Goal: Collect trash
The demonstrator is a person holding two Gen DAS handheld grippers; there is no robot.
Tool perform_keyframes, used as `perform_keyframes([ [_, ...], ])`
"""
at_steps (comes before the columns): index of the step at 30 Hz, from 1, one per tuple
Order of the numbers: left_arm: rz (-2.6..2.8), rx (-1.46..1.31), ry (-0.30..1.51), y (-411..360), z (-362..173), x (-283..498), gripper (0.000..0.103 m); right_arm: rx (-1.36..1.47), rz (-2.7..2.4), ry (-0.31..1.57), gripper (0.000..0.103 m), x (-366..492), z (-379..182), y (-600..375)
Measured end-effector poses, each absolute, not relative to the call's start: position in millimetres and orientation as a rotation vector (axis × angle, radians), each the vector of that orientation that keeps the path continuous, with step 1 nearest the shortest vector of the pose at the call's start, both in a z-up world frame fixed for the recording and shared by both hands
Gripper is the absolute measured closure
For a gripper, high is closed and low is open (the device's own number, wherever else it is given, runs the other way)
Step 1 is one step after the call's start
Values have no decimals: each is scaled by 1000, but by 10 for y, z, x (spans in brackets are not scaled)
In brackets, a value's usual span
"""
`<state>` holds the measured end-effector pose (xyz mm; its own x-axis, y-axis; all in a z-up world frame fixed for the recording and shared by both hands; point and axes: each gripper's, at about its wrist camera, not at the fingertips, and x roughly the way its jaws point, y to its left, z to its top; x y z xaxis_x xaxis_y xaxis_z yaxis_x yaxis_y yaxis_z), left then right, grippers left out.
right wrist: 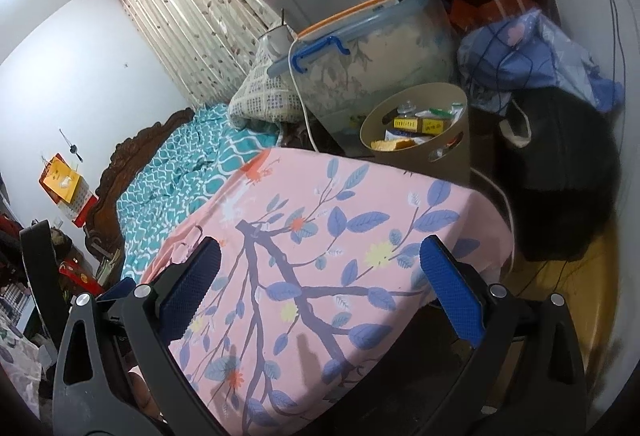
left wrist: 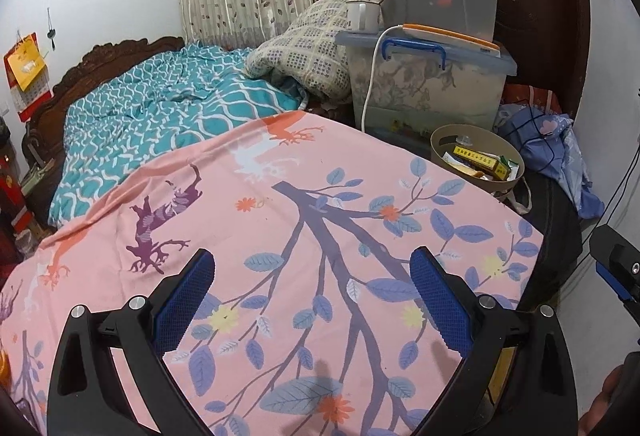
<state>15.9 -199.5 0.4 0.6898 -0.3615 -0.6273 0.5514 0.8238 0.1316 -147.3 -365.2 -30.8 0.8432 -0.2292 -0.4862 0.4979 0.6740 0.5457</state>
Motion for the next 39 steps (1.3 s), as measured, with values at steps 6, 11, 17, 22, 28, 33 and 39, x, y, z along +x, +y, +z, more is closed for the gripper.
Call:
perform_keyframes([
  [6,-505,342,591,-2024,64,79,9,733,-425,386,4,-1514,-309,-3678],
  [11,-491,359,571,-2042,95,36,9,742,-425,378,4,-1529,-316,-3704],
  [17,-481,360,565,-2049,109,34,9,745,-434,369,4,-1547,-319,-3706],
  [22,-468,366,565,-2034,102,29,9,746,-434,368,4,-1545,-325,-3711],
  [28,-462,363,562,-2009,103,27,9,744,-434,371,4,-1542,-333,-3689],
  [33,-451,361,559,-1988,107,19,9,743,-433,370,4,-1540,-334,-3692],
  [39,-435,361,548,-1948,119,10,9,744,-434,371,4,-1541,-333,-3686],
])
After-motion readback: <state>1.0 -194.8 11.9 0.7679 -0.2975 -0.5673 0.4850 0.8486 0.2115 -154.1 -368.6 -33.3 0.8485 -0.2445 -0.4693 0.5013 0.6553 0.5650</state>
